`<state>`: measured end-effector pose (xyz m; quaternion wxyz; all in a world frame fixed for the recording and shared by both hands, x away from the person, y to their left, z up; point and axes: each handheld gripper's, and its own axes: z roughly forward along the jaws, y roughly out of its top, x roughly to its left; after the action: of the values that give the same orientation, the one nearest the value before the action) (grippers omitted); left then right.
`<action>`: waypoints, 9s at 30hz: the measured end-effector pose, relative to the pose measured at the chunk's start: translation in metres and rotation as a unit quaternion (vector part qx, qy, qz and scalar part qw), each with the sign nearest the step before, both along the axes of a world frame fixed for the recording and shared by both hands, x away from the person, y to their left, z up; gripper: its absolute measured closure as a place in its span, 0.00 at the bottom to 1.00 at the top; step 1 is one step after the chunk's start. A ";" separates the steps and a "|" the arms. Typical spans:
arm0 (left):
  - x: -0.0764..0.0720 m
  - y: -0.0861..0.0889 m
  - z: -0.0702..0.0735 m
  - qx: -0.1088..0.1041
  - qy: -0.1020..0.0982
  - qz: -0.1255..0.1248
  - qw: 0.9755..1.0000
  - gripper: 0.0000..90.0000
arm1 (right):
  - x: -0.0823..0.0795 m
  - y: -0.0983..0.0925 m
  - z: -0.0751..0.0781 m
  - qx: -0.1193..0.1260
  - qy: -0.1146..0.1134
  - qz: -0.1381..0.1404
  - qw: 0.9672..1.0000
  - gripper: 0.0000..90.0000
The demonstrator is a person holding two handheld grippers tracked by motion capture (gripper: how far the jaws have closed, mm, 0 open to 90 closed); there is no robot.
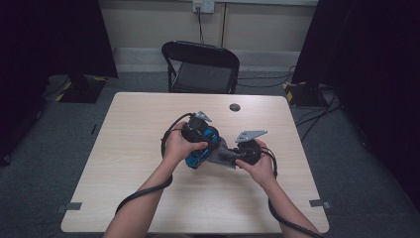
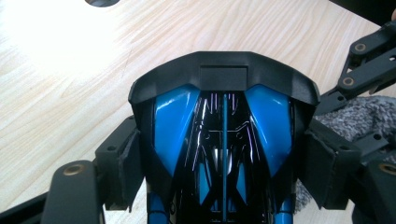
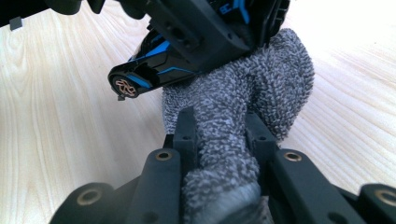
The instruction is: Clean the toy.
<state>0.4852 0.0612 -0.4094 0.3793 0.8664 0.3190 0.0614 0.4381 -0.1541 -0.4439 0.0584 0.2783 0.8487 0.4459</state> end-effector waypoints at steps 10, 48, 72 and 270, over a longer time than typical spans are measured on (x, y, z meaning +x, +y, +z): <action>0.005 -0.002 0.001 -0.005 -0.002 0.008 1.000 0.28 | -0.004 0.010 -0.002 -0.010 0.003 0.019 1.000 0.80; 0.016 0.002 0.026 -0.030 -0.026 0.029 0.999 0.28 | -0.018 0.036 -0.020 -0.015 0.031 0.074 0.997 0.80; 0.000 0.028 0.007 -0.007 -0.010 0.018 1.000 0.28 | 0.007 -0.036 0.007 -0.012 0.007 -0.030 0.999 0.80; 0.024 0.110 -0.069 0.082 0.064 0.127 0.986 0.28 | 0.014 -0.109 -0.037 -0.013 0.014 -0.136 0.991 0.72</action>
<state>0.5090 0.1710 -0.4782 0.2749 0.8492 0.4439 0.0792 0.4516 -0.2630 -0.4812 0.1099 0.3965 0.8093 0.4191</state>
